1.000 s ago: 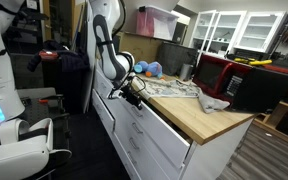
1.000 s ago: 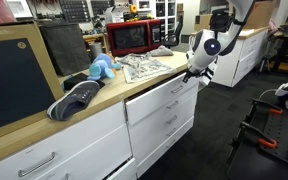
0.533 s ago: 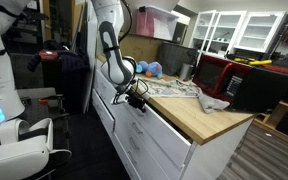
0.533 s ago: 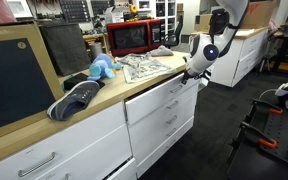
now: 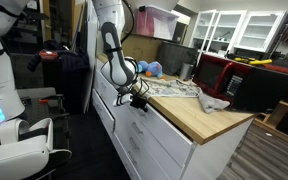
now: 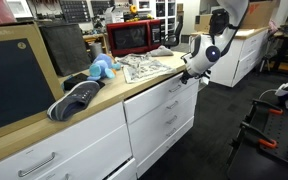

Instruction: Push closed the top right drawer of the chest of drawers

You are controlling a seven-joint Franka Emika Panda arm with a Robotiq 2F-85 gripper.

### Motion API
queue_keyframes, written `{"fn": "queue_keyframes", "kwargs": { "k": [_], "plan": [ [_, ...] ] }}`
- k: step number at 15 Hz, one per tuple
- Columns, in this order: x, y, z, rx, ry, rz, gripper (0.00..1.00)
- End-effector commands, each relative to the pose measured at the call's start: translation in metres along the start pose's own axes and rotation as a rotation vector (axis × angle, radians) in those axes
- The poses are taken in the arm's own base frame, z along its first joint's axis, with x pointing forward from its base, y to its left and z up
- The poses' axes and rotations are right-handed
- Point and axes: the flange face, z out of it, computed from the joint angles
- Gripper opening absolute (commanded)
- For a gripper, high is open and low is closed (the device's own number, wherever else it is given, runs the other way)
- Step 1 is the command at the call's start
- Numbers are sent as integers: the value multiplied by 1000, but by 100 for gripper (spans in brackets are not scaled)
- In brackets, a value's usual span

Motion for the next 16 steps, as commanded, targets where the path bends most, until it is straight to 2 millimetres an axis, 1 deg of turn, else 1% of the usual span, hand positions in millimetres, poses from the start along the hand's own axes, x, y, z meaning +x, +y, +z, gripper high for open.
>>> {"fn": "queue_keyframes", "kwargs": {
  "k": [1, 2, 4, 5, 6, 9, 10, 14, 16],
  "plan": [
    [23, 31, 21, -97, 87, -82, 0],
    [39, 29, 21, -104, 89, -102, 0],
    [45, 32, 14, -92, 97, -105, 0],
    [44, 29, 7, -54, 94, -77, 0],
    [35, 28, -1, -16, 88, -50, 0],
    [23, 28, -28, 95, 59, 49, 0],
    [23, 27, -37, 143, 47, 87, 0],
    [17, 23, -83, 337, -31, 214, 0],
    [14, 19, -99, 393, -65, 273, 0]
  ]
}}
